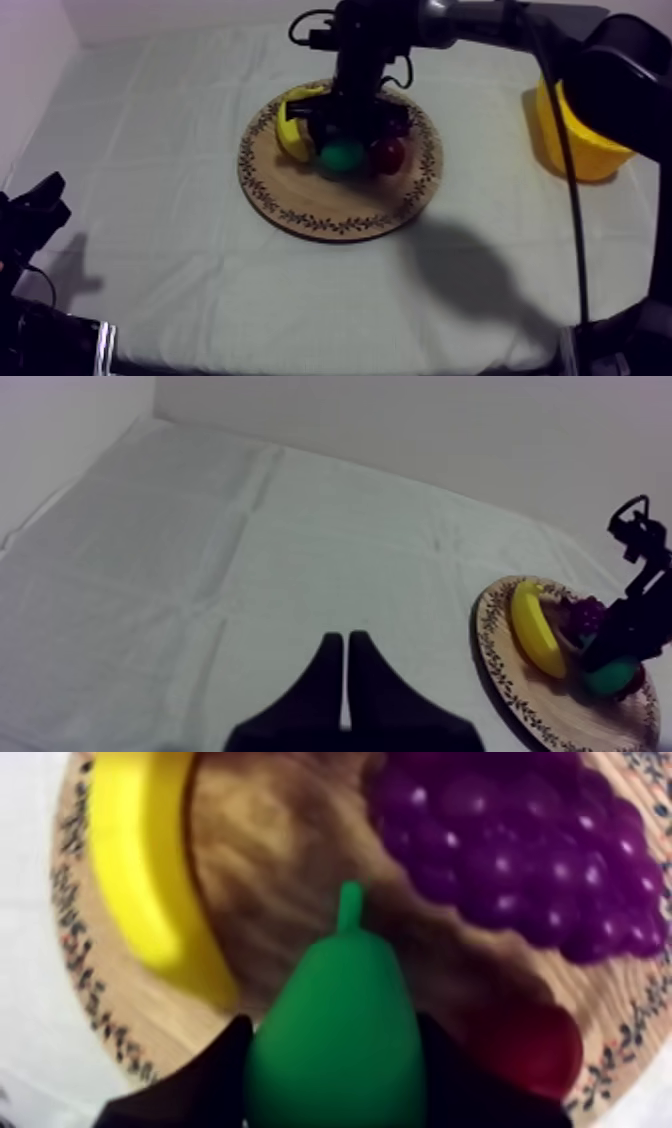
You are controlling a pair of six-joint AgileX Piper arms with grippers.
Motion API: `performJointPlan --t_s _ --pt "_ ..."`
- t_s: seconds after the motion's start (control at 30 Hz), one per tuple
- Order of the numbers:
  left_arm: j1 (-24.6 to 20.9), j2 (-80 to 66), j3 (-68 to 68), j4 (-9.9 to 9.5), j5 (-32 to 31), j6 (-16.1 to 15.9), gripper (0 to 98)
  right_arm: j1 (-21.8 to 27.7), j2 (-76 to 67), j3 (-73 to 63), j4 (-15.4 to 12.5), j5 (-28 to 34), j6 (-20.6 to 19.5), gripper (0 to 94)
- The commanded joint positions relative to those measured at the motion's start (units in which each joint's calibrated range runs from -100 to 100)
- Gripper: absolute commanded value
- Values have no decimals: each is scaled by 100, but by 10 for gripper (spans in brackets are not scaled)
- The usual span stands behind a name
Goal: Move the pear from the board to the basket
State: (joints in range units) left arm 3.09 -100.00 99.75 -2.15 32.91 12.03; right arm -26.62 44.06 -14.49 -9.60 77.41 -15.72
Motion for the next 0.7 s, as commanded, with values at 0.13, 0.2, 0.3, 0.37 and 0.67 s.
performJointPlan --t_s 0.13,0.2,0.3,0.37,0.67 --pt "-1 0 3 2 -1 1 1 -50 -1200 360 112 361 8 253" --pt "-1 0 3 2 -1 1 1 -20 -1633 397 182 542 -4 250" --pt "-1 0 3 2 -1 1 1 109 -2270 404 283 825 2 244" --pt "-1 0 3 2 -1 1 1 252 -2675 401 359 970 29 242" --pt "-1 0 3 2 -1 1 1 1478 -3942 755 543 1215 374 262"
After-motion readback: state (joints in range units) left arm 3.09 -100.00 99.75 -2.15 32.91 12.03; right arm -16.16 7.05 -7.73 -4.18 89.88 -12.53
